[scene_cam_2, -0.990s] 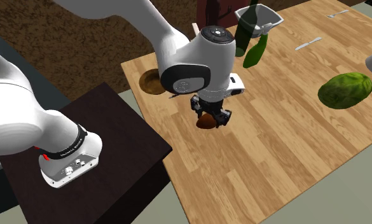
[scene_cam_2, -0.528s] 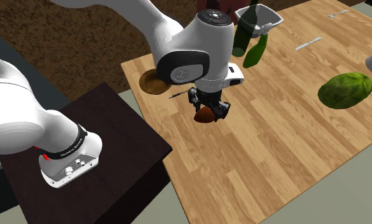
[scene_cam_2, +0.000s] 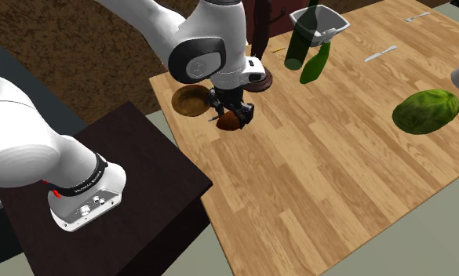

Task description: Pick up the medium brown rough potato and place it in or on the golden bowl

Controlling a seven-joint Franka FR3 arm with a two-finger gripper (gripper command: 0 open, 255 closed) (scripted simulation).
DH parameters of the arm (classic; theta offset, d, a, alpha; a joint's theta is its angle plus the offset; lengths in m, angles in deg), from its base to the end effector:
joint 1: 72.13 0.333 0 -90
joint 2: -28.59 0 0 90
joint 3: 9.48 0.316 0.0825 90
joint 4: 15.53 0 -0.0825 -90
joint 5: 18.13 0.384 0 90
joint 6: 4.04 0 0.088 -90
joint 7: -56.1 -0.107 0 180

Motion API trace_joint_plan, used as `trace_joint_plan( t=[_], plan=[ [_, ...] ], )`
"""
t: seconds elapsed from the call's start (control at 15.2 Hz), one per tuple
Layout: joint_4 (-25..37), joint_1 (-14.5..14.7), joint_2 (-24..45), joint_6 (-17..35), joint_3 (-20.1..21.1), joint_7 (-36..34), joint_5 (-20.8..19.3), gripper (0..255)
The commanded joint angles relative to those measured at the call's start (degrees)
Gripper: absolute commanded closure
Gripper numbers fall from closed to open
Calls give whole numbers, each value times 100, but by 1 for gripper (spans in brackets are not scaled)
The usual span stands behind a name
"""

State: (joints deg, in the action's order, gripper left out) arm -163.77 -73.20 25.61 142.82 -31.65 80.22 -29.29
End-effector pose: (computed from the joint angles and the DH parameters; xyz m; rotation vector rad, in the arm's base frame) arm 0.4088 -0.1709 0.2780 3.0380 0.2703 -0.0186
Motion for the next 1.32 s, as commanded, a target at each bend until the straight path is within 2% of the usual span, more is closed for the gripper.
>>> trace_joint_plan(
  t=[0.0, 0.53, 1.06, 1.25],
  plan=[
    [-126, 153, -171, -76, 193, -430, -95, 255],
    [-358, 766, -411, -226, 992, -1816, -69, 255],
    [-110, 1449, -235, -428, 1792, -3067, 188, 255],
    [-152, 1441, -8, -159, 1787, -3107, 155, 255]
  ],
)
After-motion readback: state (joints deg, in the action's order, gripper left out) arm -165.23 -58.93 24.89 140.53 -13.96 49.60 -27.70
